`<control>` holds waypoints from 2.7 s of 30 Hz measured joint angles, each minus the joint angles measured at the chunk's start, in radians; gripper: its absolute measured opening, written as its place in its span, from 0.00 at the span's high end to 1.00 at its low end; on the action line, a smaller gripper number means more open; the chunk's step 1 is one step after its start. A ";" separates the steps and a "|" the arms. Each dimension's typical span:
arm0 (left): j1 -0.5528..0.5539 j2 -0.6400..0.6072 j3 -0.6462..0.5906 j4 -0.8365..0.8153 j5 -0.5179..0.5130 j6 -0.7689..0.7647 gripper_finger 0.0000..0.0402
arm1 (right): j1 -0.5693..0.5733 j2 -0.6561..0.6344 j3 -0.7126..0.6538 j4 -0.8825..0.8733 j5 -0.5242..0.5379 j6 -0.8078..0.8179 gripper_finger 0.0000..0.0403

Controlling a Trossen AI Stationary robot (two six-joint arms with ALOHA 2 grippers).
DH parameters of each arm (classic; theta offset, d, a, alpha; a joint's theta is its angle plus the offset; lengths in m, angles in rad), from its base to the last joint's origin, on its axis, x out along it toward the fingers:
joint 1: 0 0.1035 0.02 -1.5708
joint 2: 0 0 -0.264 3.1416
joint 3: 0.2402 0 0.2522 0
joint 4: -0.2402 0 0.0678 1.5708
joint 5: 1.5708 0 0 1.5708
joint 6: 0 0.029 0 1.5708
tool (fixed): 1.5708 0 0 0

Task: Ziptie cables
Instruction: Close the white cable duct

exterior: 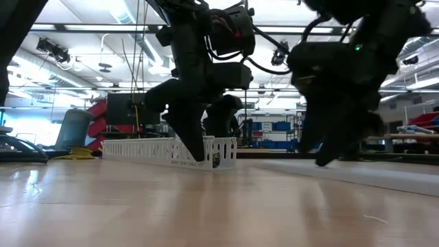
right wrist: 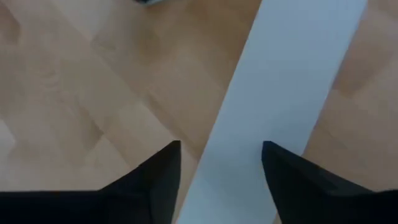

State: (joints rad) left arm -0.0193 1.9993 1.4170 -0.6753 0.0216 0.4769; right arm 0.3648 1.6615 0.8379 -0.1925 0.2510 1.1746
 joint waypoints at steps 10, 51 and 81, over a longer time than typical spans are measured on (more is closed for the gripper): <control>0.000 0.000 0.000 -0.005 0.000 -0.027 0.22 | -0.040 0.046 0.001 0.136 -0.165 0.007 0.32; 0.000 0.001 0.000 0.008 0.001 -0.063 0.22 | 0.052 -0.051 0.000 0.296 -0.147 0.035 0.44; 0.000 0.001 0.000 -0.001 -0.029 -0.063 0.22 | 0.139 0.333 0.718 -0.862 0.142 0.276 0.44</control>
State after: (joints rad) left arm -0.0193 1.9999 1.4174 -0.6758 -0.0071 0.4141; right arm 0.5041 1.9949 1.5564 -1.0548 0.3926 1.4503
